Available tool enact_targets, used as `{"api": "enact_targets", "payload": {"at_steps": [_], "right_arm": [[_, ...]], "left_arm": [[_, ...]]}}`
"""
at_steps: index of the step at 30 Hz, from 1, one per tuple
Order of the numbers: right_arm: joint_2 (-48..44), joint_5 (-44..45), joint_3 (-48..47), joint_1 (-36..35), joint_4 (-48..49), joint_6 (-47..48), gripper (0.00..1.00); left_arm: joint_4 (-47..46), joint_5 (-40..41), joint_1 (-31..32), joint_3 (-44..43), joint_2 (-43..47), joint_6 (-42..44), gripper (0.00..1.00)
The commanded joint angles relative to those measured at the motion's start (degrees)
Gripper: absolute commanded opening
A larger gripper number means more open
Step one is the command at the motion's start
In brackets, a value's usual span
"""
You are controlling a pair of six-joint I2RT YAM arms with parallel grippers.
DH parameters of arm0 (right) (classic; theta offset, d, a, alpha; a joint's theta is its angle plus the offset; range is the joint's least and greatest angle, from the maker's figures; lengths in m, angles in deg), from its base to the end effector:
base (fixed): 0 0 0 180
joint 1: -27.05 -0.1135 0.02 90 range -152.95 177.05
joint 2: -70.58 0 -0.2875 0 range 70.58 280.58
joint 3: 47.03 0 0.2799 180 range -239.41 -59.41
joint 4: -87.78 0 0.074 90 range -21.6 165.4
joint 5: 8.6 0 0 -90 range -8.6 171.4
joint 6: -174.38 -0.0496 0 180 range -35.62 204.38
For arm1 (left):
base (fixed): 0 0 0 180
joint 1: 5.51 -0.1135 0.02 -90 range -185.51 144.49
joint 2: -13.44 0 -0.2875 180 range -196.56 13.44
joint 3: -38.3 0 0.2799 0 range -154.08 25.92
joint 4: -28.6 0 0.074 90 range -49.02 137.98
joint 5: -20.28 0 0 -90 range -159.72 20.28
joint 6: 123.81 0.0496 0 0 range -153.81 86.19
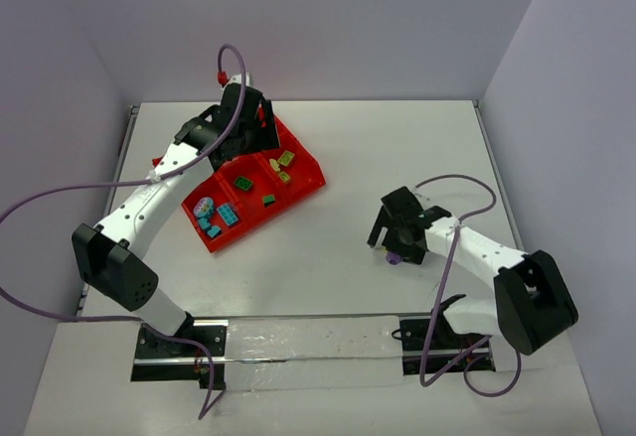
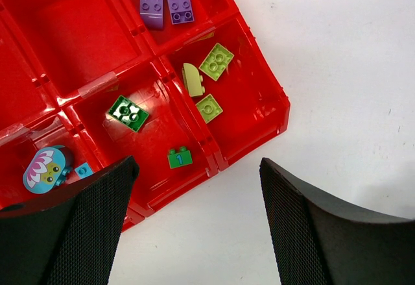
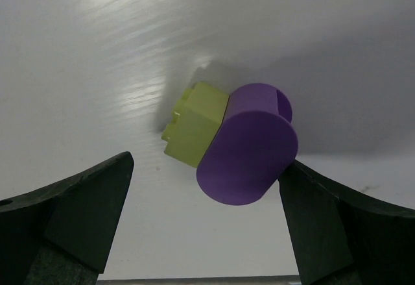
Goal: Sort the legos into containers by color
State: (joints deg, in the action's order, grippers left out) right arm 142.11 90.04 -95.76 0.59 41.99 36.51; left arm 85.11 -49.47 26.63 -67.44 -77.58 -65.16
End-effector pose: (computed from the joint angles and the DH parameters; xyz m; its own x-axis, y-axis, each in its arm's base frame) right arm 0.2109 0.0966 0.1632 -0.8494 0.3963 -0.3486 0.3555 0.9178 0.1769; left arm 0.3357 -0.1907 0.3918 -0.6279 -0.1820 -0.7567 -0.0539 0.9801 -0.1909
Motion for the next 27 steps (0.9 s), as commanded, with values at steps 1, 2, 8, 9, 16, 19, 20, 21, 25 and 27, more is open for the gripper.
{"api": "enact_targets", "payload": {"at_steps": [1, 2, 8, 9, 16, 19, 20, 21, 25, 27], "right_arm": [[5.18, -0.42, -6.95, -5.52, 6.16, 4.82, 0.98], [6.41, -2.21, -7.96, -6.63, 7.42, 5.84, 0.98], [10.02, -6.34, -12.17, -11.3, 8.68, 12.34, 0.97], [9.61, -4.95, -12.37, -11.34, 7.96, 12.71, 0.97], [11.58, 3.4, -15.69, -11.34, 0.78, 15.41, 0.98], [13.98, -0.27, -16.91, -11.72, -0.01, 20.81, 0.98], [14.41, -0.56, -17.07, -12.08, 0.19, 22.88, 0.98], [15.23, -1.43, -17.59, -12.49, -0.06, 24.78, 0.98], [18.02, -0.62, -19.18, -12.67, -0.78, 29.33, 0.99], [19.0, -0.38, -20.08, -12.74, -0.53, 30.93, 1.0]], "left_arm": [[-2.29, 0.18, 0.2, 0.59, 1.38, -0.6, 0.84], [-2.24, 0.14, 0.2, 0.35, 0.98, -0.74, 0.84], [-1.42, 0.99, 0.29, 0.14, 0.59, -0.67, 0.84], [-1.59, 1.21, 0.29, 0.57, 0.87, -0.53, 0.84], [-1.72, 0.79, 0.24, 1.43, 0.36, -0.95, 0.84], [-2.15, 0.58, 0.23, 1.51, 0.44, -0.75, 0.84], [-2.19, 0.59, 0.27, 1.55, 0.46, -0.58, 0.84], [-2.14, 0.64, 0.22, 1.65, 0.36, -0.37, 0.84], [-2.03, 0.75, 0.29, 1.53, -0.01, -0.29, 0.84], [-1.81, 0.75, 0.2, 1.31, -0.16, -0.33, 0.84]]}}
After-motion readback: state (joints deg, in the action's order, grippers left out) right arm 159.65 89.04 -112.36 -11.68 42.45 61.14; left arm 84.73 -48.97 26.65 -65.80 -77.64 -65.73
